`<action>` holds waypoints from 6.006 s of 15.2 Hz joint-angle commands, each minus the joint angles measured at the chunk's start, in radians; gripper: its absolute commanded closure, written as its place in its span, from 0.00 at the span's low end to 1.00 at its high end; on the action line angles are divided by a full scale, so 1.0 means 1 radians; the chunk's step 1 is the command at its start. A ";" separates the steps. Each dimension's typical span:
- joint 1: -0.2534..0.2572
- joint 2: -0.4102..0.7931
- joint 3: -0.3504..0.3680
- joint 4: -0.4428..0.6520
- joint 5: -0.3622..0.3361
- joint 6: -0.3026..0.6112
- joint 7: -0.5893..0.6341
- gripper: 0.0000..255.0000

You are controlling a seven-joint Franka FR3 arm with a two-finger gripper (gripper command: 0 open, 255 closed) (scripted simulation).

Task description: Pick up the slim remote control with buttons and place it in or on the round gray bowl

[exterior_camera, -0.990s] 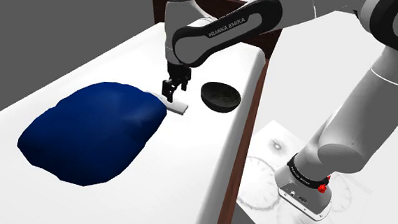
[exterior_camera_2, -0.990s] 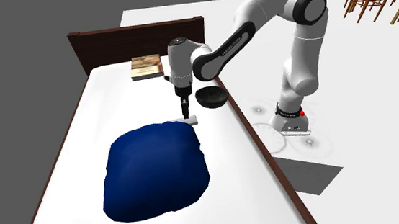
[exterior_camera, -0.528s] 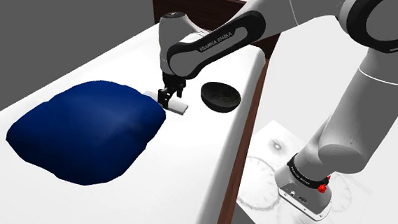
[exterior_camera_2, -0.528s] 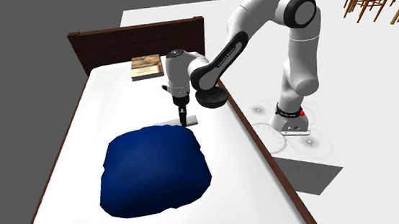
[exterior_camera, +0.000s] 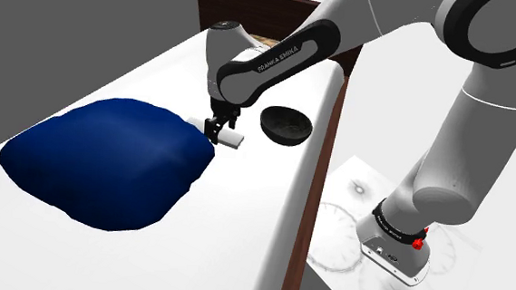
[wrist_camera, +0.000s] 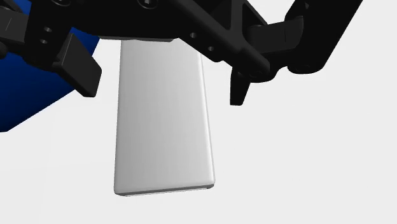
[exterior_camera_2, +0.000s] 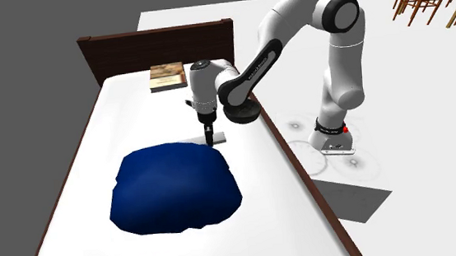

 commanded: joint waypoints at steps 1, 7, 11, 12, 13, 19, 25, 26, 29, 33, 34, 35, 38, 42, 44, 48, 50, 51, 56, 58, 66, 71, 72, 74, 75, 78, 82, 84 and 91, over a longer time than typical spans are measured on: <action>0.001 0.002 0.001 -0.001 0.000 0.000 0.000 0.00; 0.001 0.001 0.001 -0.002 0.000 0.001 0.000 1.00; 0.001 0.002 0.001 -0.001 0.000 0.000 0.000 1.00; 0.000 -0.006 0.002 0.003 0.003 -0.012 -0.002 1.00; -0.001 -0.014 0.002 0.008 0.006 -0.024 -0.004 1.00; -0.004 -0.057 0.006 0.040 0.023 -0.097 -0.014 1.00; -0.007 -0.094 0.008 0.079 0.037 -0.172 -0.022 1.00; -0.008 -0.099 0.008 0.087 0.039 -0.184 -0.023 1.00; -0.009 -0.114 0.009 0.110 0.044 -0.222 -0.027 1.00; -0.010 -0.132 0.009 0.145 0.050 -0.273 -0.030 1.00; -0.010 -0.135 0.009 0.154 0.051 -0.286 -0.030 1.00; -0.010 -0.139 0.009 0.163 0.052 -0.298 -0.031 1.00; -0.011 -0.149 0.009 0.193 0.055 -0.337 -0.033 1.00; -0.028 -0.227 -0.005 0.126 0.080 -0.347 -0.073 1.00; -0.043 -0.299 -0.022 0.047 0.100 -0.338 -0.113 1.00; -0.065 -0.437 -0.064 -0.097 0.130 -0.332 -0.193 1.00; -0.074 -0.503 -0.088 -0.161 0.138 -0.335 -0.232 1.00; -0.079 -0.536 -0.101 -0.192 0.140 -0.337 -0.252 1.00; -0.104 -0.695 -0.172 -0.330 0.134 -0.363 -0.347 1.00; -0.117 -0.757 -0.202 -0.378 0.123 -0.379 -0.385 1.00; -0.118 -0.743 -0.203 -0.463 0.125 -0.280 -0.393 1.00; -0.117 -0.717 -0.200 -0.513 0.127 -0.204 -0.395 1.00; -0.117 -0.711 -0.200 -0.523 0.128 -0.189 -0.395 1.00; -0.116 -0.704 -0.199 -0.534 0.128 -0.171 -0.395 1.00; -0.116 -0.704 -0.199 -0.533 0.128 -0.171 -0.395 1.00; -0.116 -0.704 -0.199 -0.533 0.128 -0.171 -0.395 1.00; -0.115 -0.703 -0.199 -0.533 0.128 -0.170 -0.394 0.00; -0.115 -0.702 -0.199 -0.532 0.128 -0.170 -0.394 0.00; -0.118 -0.753 -0.207 -0.439 0.122 -0.314 -0.394 0.00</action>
